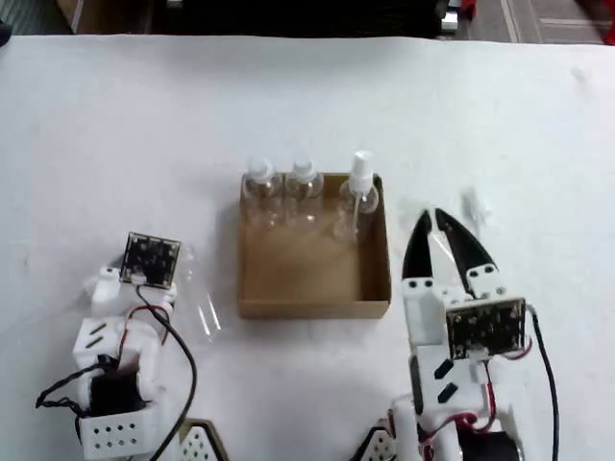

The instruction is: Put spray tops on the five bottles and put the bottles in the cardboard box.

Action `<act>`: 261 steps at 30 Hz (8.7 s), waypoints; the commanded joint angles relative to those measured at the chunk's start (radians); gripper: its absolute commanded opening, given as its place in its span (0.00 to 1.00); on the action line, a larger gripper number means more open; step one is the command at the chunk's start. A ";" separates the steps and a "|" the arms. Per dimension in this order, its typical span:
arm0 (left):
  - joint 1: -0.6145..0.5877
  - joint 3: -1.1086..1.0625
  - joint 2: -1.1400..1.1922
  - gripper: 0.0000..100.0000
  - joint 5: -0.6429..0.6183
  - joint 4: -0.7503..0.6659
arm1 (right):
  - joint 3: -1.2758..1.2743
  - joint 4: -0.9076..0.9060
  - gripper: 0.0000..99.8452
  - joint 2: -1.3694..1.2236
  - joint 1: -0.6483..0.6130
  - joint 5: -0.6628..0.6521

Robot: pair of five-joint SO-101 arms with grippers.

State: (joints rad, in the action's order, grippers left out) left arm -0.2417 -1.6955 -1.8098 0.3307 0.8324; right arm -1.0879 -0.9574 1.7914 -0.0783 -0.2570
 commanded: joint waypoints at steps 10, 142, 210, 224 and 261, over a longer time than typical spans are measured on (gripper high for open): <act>-0.024 0.035 -0.010 0.02 0.002 -0.015 | -0.443 0.234 0.02 0.012 0.039 -0.002; 0.490 0.617 0.096 0.03 -0.230 -0.068 | -0.603 0.397 0.02 0.010 0.104 -0.011; 0.615 -0.003 0.312 0.03 -0.358 -0.621 | -0.603 0.395 0.02 0.010 0.108 -0.011; 0.621 -0.003 0.311 0.03 -0.358 -0.575 | -0.603 0.395 0.02 0.010 0.108 -0.011; 0.674 -0.003 0.312 0.03 -0.436 -0.644 | -0.603 0.394 0.02 0.010 0.104 -0.011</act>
State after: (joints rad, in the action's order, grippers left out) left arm 0.4242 -1.7031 -1.5044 -0.0928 0.1788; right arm -1.6817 -0.5877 1.7944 0.0245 -0.2555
